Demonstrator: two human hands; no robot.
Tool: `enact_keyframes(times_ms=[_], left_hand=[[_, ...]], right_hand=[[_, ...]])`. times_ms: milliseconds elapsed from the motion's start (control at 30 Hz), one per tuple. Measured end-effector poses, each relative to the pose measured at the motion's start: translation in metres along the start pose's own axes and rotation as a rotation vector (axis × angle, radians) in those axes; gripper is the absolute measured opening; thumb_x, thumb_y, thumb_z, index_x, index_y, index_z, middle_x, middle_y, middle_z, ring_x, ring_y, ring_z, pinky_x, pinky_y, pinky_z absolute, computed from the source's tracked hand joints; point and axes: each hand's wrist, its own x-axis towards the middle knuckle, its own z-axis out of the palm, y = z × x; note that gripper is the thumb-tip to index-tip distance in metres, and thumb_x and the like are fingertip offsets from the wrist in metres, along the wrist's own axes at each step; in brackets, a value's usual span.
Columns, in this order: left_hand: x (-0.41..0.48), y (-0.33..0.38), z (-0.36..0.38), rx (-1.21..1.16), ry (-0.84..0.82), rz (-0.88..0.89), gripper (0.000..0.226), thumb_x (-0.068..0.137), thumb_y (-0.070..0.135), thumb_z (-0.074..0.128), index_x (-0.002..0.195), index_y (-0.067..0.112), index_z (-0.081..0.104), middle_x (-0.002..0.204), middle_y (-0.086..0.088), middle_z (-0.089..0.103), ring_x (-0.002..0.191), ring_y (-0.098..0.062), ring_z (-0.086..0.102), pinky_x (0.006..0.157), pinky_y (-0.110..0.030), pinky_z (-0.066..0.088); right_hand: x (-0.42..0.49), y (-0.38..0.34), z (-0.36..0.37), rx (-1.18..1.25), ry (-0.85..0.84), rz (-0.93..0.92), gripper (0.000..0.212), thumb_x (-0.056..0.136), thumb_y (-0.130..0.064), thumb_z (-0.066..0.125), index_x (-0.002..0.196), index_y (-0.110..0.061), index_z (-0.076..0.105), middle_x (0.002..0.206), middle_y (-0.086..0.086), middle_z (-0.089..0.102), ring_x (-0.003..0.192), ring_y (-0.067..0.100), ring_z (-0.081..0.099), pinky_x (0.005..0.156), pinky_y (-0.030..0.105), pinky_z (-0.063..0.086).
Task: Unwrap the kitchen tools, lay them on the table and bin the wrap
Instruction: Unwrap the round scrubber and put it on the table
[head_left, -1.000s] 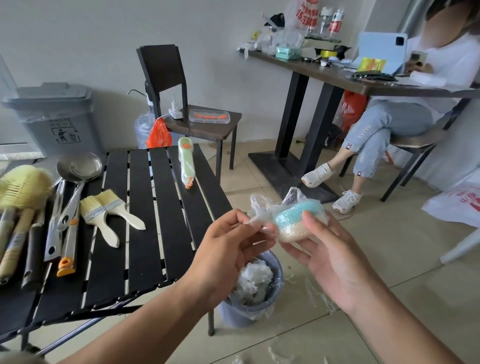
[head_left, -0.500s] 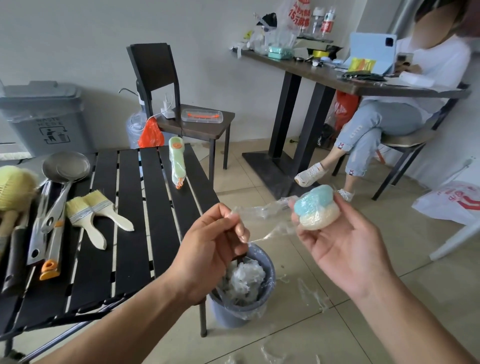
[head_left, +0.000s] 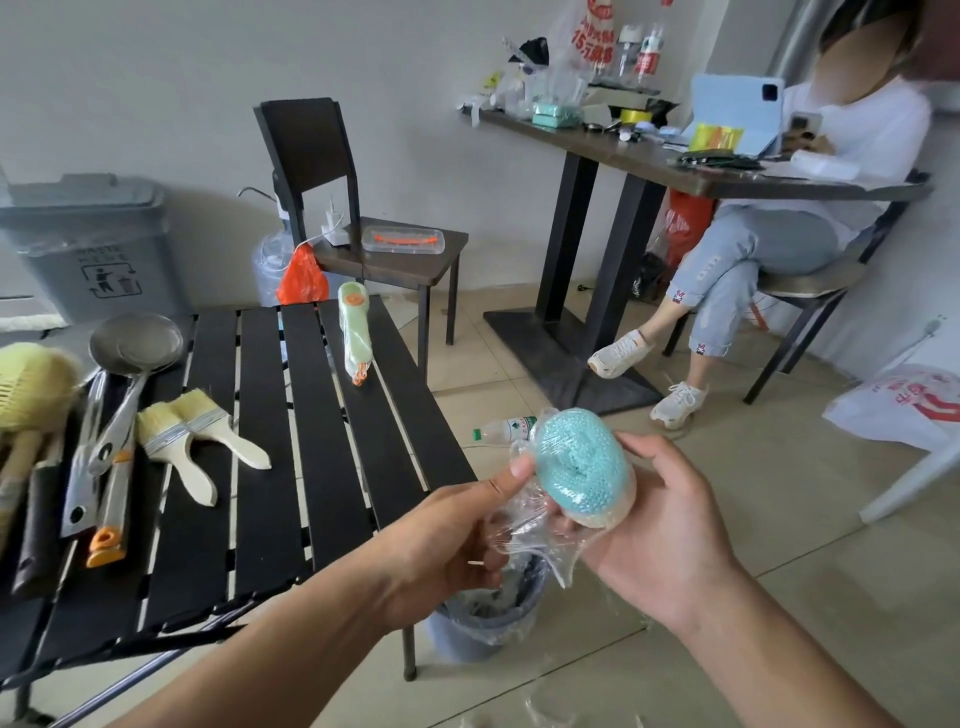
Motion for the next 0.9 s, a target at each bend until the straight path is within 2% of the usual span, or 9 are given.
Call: enact_keyframes(times_ms=[100,233,300,367,500,633,700,800,900], left_hand=[[-0.002,-0.001,0.003,0.027,0.072,0.086,0.071,0.087,0.062,0.074,0.131,0.007,0.069,0.127,-0.016,0.075,0.119,-0.041,0.070,0.112,-0.053,0.052],[-0.010,0.008,0.008,0.174,0.156,0.284,0.067,0.097,0.046,0.075,0.113,-0.017,0.060,0.110,-0.042,0.067,0.101,-0.052,0.070,0.107,-0.069,0.048],[-0.010,0.008,0.009,0.253,0.210,0.351,0.071,0.094,0.053,0.073,0.101,-0.016,0.058,0.099,-0.045,0.060,0.086,-0.039,0.061,0.089,-0.064,0.051],[-0.012,0.007,0.009,0.290,0.273,0.425,0.058,0.100,0.050,0.067,0.088,-0.007,0.062,0.088,-0.037,0.064,0.077,-0.028,0.060,0.077,-0.045,0.049],[-0.011,0.013,-0.006,0.078,0.424,0.480,0.039,0.107,0.024,0.061,0.071,0.011,0.069,0.082,-0.021,0.074,0.071,-0.030,0.067,0.072,-0.038,0.053],[-0.004,0.013,-0.016,-0.258,0.519,0.424,0.044,0.107,0.011,0.059,0.064,0.015,0.068,0.079,-0.017,0.076,0.068,-0.027,0.074,0.064,-0.032,0.061],[0.000,0.012,-0.019,-0.412,0.506,0.350,0.051,0.105,0.007,0.057,0.056,0.016,0.067,0.074,-0.015,0.073,0.063,-0.026,0.073,0.058,-0.032,0.061],[0.002,0.014,-0.024,-0.494,0.432,0.284,0.034,0.100,0.008,0.064,0.068,0.013,0.057,0.073,-0.012,0.062,0.060,-0.024,0.067,0.058,-0.031,0.053],[-0.002,0.014,-0.022,-0.388,0.310,0.173,0.034,0.094,0.032,0.077,0.076,0.017,0.052,0.063,-0.004,0.043,0.046,-0.015,0.044,0.048,-0.024,0.041]], right_hand=[[0.004,0.003,0.002,-0.066,0.057,0.000,0.049,0.089,-0.041,0.065,0.116,-0.003,0.079,0.106,0.021,0.073,0.076,0.027,0.066,0.064,0.034,0.053],[0.005,0.003,0.002,-0.249,0.092,0.028,0.059,0.090,-0.059,0.068,0.122,-0.011,0.079,0.110,0.016,0.076,0.081,0.021,0.071,0.066,0.032,0.054],[0.005,0.005,0.002,-0.431,0.093,0.004,0.060,0.080,-0.059,0.081,0.122,-0.015,0.079,0.111,0.015,0.077,0.090,0.021,0.073,0.073,0.034,0.056],[0.006,0.006,0.002,-0.546,0.151,-0.040,0.050,0.078,-0.044,0.085,0.119,-0.014,0.079,0.113,0.022,0.075,0.094,0.026,0.073,0.074,0.037,0.058],[0.007,-0.006,-0.005,-0.310,0.341,-0.137,0.030,0.077,-0.026,0.082,0.102,-0.009,0.083,0.105,0.020,0.078,0.080,0.029,0.078,0.056,0.030,0.061],[0.010,-0.008,-0.005,-0.216,0.340,-0.159,0.049,0.079,-0.030,0.070,0.119,-0.002,0.072,0.112,0.026,0.078,0.081,0.029,0.080,0.057,0.029,0.062],[0.011,-0.004,-0.004,-0.224,0.312,-0.152,0.051,0.081,-0.031,0.069,0.122,0.000,0.070,0.114,0.027,0.077,0.082,0.030,0.079,0.058,0.030,0.063],[0.011,-0.002,-0.005,-0.220,0.274,-0.150,0.050,0.086,-0.035,0.068,0.123,-0.003,0.072,0.114,0.022,0.076,0.082,0.023,0.075,0.059,0.029,0.061],[0.011,0.003,-0.006,-0.208,0.207,-0.120,0.041,0.091,-0.038,0.065,0.117,-0.009,0.080,0.111,0.015,0.077,0.081,0.016,0.075,0.061,0.027,0.059]])
